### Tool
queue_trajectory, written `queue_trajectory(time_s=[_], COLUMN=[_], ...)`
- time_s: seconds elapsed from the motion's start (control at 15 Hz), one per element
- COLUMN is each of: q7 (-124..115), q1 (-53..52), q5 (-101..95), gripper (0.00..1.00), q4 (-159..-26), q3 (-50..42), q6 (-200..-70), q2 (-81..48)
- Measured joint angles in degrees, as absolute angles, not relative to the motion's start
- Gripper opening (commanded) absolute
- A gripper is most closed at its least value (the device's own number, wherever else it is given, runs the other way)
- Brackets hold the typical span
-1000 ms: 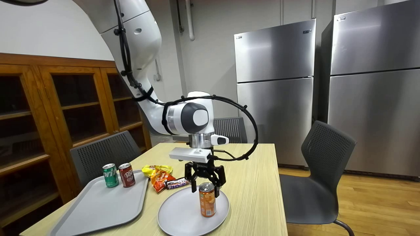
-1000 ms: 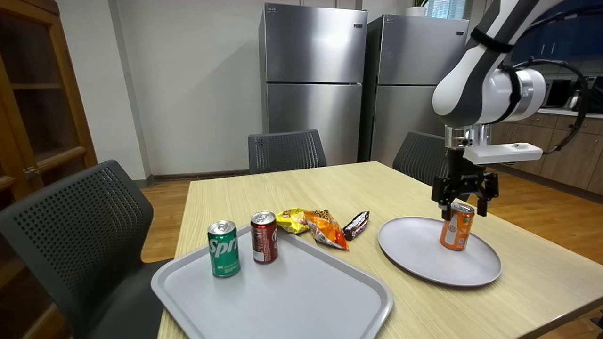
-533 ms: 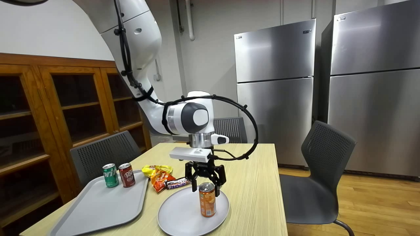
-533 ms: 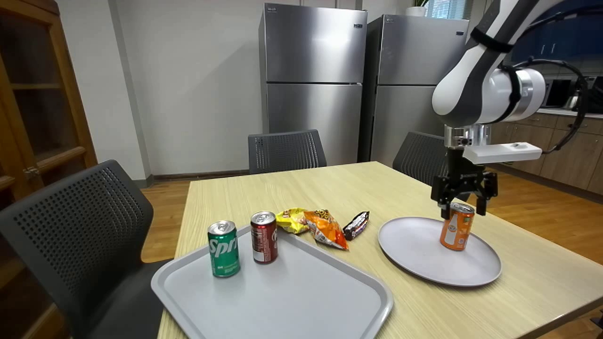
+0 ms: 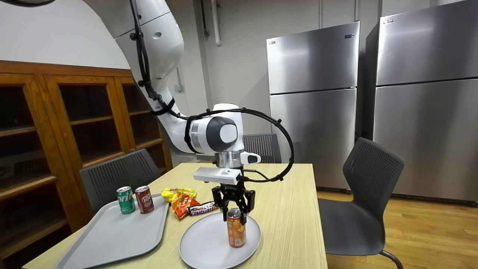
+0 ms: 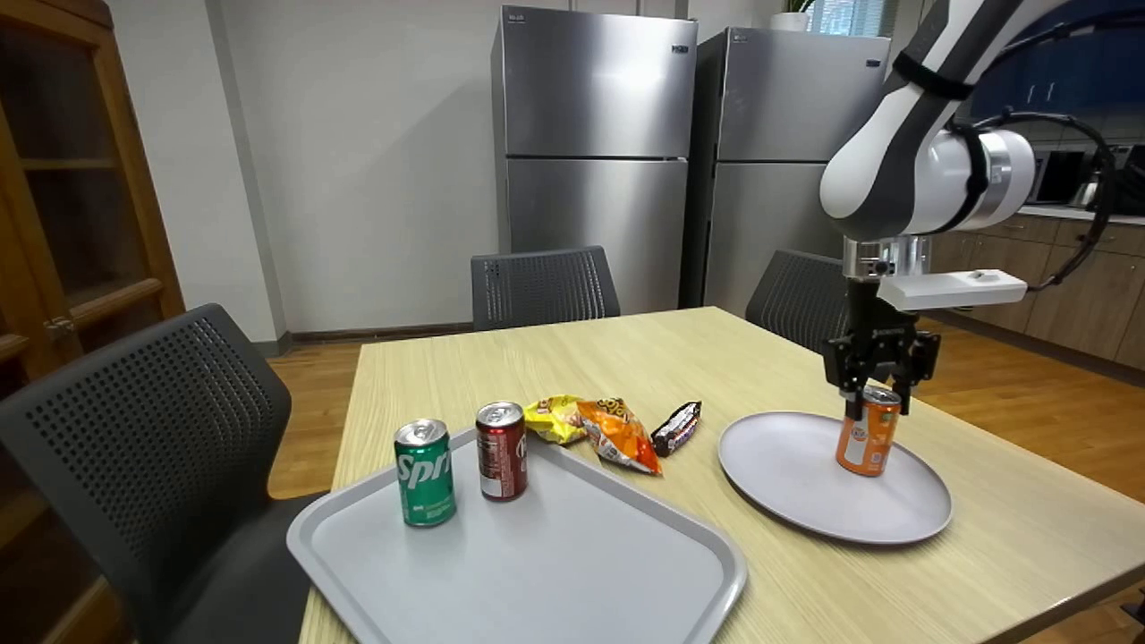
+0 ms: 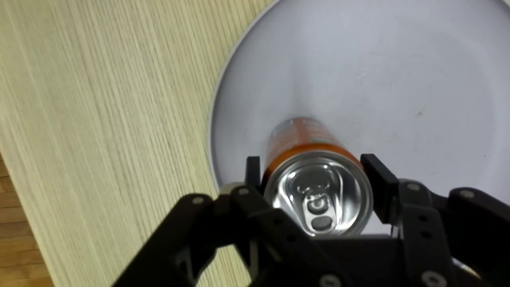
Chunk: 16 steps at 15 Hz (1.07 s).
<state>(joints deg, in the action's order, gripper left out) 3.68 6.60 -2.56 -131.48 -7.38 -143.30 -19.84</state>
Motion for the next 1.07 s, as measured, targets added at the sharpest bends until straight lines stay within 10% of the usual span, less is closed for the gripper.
queue_trajectory(time_s=[1.07], q7=[-2.2], q1=[0.2], q5=[-4.3], gripper=[0.38], q4=[-139.4], q3=[-6.2], q6=[-146.4], q2=[-9.2])
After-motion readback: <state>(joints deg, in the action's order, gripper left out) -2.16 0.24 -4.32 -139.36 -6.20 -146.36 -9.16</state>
